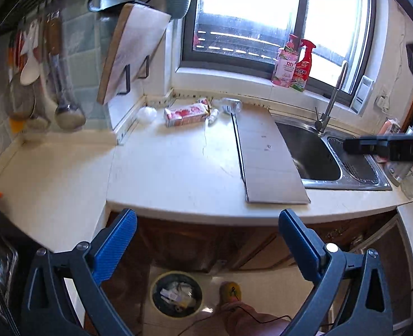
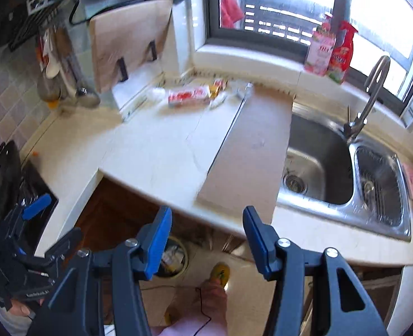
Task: Collect trash
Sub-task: 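Raise both open tools back up to the counter, then grasp the strawberry milk carton with the left tool while the right tool grasps the clear bottle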
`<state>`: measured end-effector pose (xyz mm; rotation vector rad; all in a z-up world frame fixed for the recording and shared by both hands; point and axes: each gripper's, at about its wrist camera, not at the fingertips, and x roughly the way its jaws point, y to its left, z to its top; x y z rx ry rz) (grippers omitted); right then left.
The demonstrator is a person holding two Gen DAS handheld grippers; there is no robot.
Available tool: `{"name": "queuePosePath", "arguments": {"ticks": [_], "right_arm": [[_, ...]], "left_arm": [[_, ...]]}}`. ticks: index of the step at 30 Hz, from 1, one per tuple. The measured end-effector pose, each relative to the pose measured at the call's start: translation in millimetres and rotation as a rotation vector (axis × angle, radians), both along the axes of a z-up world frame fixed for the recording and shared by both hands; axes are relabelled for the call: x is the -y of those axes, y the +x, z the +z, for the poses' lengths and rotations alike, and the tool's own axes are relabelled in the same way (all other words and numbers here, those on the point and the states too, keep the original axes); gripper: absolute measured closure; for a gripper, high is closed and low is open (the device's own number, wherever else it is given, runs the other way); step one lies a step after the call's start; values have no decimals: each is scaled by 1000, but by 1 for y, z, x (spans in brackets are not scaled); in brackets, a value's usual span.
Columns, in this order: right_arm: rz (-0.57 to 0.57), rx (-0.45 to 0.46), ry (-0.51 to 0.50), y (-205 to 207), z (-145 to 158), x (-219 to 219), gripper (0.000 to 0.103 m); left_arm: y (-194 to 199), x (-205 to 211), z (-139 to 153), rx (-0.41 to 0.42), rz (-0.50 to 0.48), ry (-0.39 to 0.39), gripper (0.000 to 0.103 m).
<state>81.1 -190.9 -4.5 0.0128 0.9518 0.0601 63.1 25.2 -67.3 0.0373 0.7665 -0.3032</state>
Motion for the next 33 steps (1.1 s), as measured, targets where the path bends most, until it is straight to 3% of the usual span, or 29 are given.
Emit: {"name": "queuePosePath", "arguments": {"ticks": [4,8,13,17,24,29,33], "right_arm": [[21,65,29,47,19,21,38],[45,106,39,111,32,43,37],[69,47,95,197,23,73,37],[78,-29,149,273,-3,100,37],[33,-150,268,389,-70,135,37],[22,-230,315,455,-131,139,37],[53,-279,276,488,-167,129,37]], "left_arm": [[48,19,13,34,2,55,2],[117,43,19,20,-20,139,1],[209,79,13,-45,-55,218,1],[282,107,-3,-112,-88,293,1],[396,133,-69,-300,-120,420,1],[452,136,-97,-357,-82,455,1],[482,143,-121,-408,-119,549,1]]}}
